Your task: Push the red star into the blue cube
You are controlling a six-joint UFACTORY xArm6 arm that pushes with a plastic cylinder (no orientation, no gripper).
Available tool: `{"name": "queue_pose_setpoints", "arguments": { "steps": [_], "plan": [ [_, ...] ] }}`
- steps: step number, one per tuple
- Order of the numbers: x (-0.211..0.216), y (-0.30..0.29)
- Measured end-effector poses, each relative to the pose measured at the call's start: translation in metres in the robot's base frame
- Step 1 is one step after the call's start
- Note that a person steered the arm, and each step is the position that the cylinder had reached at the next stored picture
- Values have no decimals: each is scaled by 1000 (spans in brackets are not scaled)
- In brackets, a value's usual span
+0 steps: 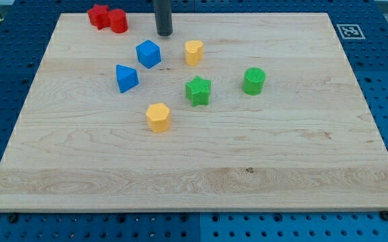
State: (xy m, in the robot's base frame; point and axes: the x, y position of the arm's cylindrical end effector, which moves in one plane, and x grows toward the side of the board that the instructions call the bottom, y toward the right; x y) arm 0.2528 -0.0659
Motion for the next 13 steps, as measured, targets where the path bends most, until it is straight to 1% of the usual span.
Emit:
{"name": "queue_pose_setpoints", "arguments": {
  "steps": [1, 2, 3, 4, 5, 6, 7, 8, 9, 10, 12, 13],
  "plan": [
    [11, -26],
    [22, -77],
    [21, -156],
    [-26, -216],
    [-61, -212],
    [-61, -201],
    [-59, -146],
    [-36, -106],
    [-10, -88],
    [5, -79],
    [58, -81],
    [55, -71]
  ]
}}
